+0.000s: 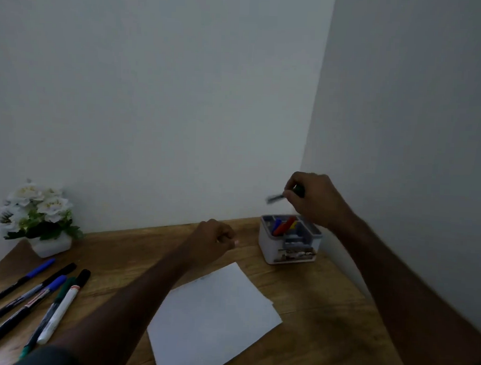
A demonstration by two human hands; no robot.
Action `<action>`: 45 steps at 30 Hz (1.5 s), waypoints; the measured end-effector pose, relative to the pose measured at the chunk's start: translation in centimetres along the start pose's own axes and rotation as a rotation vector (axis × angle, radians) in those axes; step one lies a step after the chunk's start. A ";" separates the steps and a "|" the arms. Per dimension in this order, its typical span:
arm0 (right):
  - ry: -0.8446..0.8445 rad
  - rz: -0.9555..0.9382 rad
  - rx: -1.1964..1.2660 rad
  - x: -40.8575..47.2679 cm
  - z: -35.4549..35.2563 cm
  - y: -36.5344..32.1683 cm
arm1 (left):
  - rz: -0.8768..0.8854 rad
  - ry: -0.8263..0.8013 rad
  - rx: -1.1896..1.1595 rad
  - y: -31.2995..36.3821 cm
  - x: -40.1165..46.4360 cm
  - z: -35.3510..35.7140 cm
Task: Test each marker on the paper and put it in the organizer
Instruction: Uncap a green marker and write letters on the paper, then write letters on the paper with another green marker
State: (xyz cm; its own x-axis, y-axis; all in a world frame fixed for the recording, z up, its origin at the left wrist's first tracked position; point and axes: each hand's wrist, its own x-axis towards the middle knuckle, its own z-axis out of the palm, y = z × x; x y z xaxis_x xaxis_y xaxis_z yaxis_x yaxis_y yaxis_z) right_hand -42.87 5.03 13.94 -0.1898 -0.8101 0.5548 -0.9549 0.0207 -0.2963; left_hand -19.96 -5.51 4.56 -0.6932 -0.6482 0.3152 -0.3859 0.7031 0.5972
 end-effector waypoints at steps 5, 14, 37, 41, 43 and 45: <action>-0.237 0.005 -0.055 1.6 0.0 0.7 | -0.005 -0.078 0.056 0.5 2.3 1.2; -0.466 0.101 -0.179 2.6 5.1 1.5 | 0.012 -0.091 0.110 -0.1 1.9 1.4; -0.488 -0.371 0.142 -4.5 16.0 -21.9 | -0.312 0.217 0.209 -9.7 -17.0 -13.4; -0.516 -0.431 0.140 -5.4 18.7 -25.9 | -0.423 0.347 0.251 -12.6 -21.3 -16.0; -0.506 -0.459 0.152 -5.8 19.8 -27.8 | -0.431 0.376 0.232 -14.0 -23.0 -16.7; -0.513 -0.487 0.171 -5.9 20.8 -29.3 | -0.480 0.379 0.254 -14.8 -24.4 -17.0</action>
State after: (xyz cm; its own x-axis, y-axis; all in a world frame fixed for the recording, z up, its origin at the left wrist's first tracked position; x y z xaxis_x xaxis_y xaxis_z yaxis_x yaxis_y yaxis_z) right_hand -9.00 -2.98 3.17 0.4185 -0.8781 0.2322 -0.8470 -0.4696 -0.2493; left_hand 13.03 -5.07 0.59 -0.1641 -0.9323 0.3222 -0.7622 0.3272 0.5585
